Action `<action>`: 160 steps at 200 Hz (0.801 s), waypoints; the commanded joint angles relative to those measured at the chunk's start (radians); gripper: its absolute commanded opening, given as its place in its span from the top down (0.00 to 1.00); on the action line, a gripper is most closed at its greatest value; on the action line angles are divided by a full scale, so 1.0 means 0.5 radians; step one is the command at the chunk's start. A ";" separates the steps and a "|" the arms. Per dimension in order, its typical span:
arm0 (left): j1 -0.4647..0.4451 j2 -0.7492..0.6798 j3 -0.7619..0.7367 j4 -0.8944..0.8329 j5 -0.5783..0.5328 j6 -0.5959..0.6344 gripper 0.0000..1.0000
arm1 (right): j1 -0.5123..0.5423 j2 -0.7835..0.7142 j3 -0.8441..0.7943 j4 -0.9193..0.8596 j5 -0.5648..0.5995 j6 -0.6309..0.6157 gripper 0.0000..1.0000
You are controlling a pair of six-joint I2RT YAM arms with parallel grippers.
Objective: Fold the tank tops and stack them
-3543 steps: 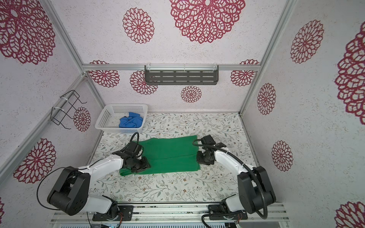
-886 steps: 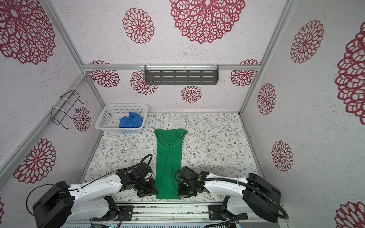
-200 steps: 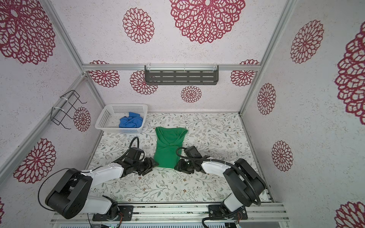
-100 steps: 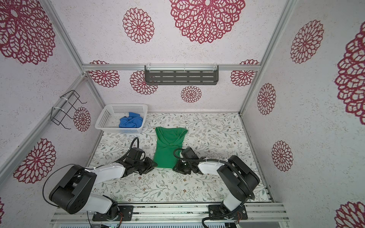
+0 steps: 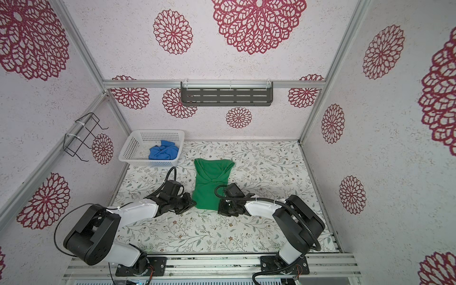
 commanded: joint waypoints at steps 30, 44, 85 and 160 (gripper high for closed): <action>-0.159 -0.211 -0.025 -0.229 -0.266 -0.006 1.00 | 0.113 -0.172 0.006 -0.206 0.149 -0.070 1.00; -0.232 -0.338 -0.047 -0.289 -0.354 -0.065 1.00 | 0.162 -0.243 -0.020 -0.215 0.160 -0.058 1.00; -0.485 -0.666 0.074 -0.682 -0.712 -0.142 1.00 | 0.260 -0.491 0.021 -0.456 0.205 -0.114 1.00; -0.456 -0.694 0.504 -0.937 -0.935 0.122 1.00 | 0.206 -0.606 0.446 -0.827 0.301 -0.404 1.00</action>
